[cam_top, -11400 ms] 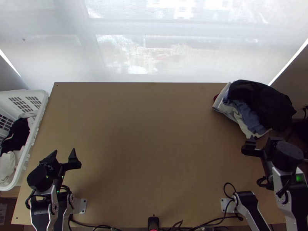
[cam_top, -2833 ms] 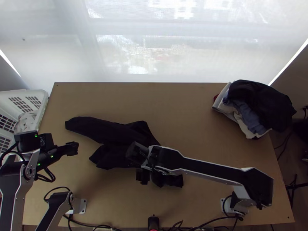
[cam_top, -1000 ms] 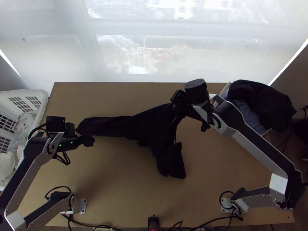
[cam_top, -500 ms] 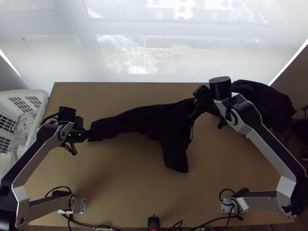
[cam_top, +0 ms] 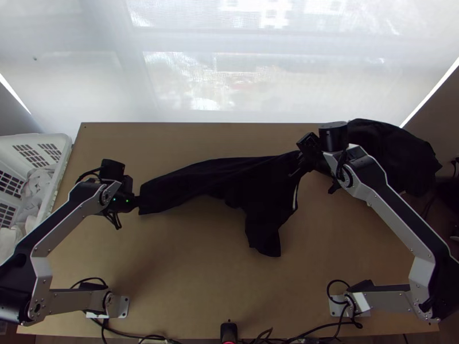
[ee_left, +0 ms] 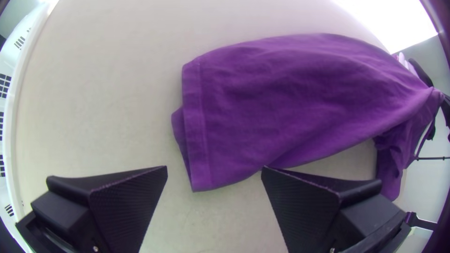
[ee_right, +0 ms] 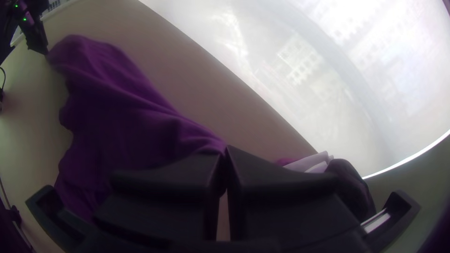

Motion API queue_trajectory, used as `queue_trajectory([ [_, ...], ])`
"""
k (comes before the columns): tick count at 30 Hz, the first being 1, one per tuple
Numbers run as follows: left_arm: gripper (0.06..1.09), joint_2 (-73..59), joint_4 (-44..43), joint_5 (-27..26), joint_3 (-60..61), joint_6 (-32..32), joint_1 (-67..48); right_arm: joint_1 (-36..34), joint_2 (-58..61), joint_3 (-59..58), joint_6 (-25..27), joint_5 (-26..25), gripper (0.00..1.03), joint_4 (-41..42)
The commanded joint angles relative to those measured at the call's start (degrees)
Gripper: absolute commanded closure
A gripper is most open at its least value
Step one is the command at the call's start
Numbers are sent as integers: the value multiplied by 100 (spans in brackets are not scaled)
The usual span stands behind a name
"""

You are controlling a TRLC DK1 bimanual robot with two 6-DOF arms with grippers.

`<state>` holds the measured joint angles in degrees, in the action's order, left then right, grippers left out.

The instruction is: Fold the t-shirt

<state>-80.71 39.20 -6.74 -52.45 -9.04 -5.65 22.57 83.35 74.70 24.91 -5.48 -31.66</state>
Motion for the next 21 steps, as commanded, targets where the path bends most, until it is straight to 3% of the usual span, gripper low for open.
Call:
queue_trajectory([
  [1,17,-253,-132,77,121,60,-94,-51,6,-113,-12,11,100,55],
  [6,23,-402,-281,68,191,34,-103,-42,-3,-122,-30,3,100,55],
  [11,55,-384,-431,68,217,-19,-112,-33,-29,-175,-30,3,100,55],
  [14,80,-217,-730,121,305,-45,-138,-24,-47,-210,-30,3,100,55],
  [20,102,-253,-668,121,261,-45,-138,-16,-65,-227,-21,3,100,55],
  [21,105,-253,-651,121,252,-45,-138,-16,-73,-227,-21,11,94,55],
])
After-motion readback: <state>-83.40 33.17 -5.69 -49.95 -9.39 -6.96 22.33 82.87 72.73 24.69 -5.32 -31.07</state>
